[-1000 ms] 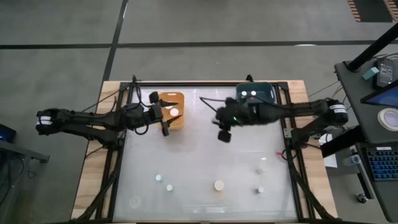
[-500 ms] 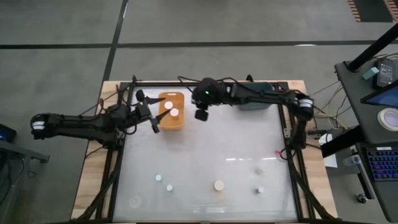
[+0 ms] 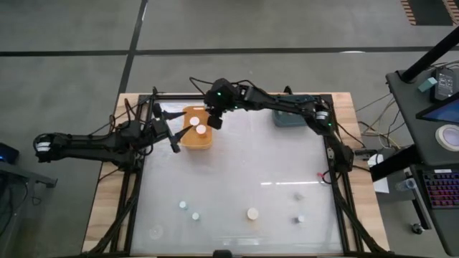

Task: Pick and place medicine bottles into bin by pill shape (circle, oval)
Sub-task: Put the orange bottle pill into the yellow bin

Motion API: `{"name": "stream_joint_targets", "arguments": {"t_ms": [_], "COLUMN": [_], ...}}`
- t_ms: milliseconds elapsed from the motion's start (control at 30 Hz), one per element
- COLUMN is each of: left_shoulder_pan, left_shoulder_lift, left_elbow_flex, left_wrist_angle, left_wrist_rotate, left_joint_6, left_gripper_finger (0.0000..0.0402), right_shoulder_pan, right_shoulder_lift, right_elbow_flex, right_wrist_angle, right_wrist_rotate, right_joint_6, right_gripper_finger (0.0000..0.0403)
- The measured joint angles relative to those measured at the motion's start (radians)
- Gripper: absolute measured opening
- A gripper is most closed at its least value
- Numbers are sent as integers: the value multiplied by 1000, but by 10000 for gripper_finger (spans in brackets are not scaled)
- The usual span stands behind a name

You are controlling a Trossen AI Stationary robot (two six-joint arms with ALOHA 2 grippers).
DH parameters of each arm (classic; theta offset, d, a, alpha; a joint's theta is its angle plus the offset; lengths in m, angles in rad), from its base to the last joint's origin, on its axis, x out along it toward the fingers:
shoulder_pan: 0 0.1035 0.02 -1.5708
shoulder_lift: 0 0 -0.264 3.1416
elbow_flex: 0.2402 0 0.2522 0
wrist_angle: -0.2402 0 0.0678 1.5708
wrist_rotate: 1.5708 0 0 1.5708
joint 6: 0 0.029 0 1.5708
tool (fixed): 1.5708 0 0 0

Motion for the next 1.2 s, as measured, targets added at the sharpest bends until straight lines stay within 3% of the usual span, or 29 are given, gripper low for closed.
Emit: {"name": "stream_joint_targets", "arguments": {"t_ms": [400, 1200], "left_shoulder_pan": [0, 0], "left_shoulder_lift": [1, 3], "left_elbow_flex": [-1, -1], "left_wrist_angle": [-1, 0], "left_wrist_rotate": [0, 0], "left_joint_6": [1, 7], "left_gripper_finger": [233, 233], "right_shoulder_pan": [-11, -28], "right_shoulder_lift": [229, 327], "right_elbow_flex": [258, 271], "right_wrist_angle": [-91, -109], "right_wrist_rotate": [-5, -9], "right_joint_6": [6, 53], "right_gripper_finger": [91, 97]}}
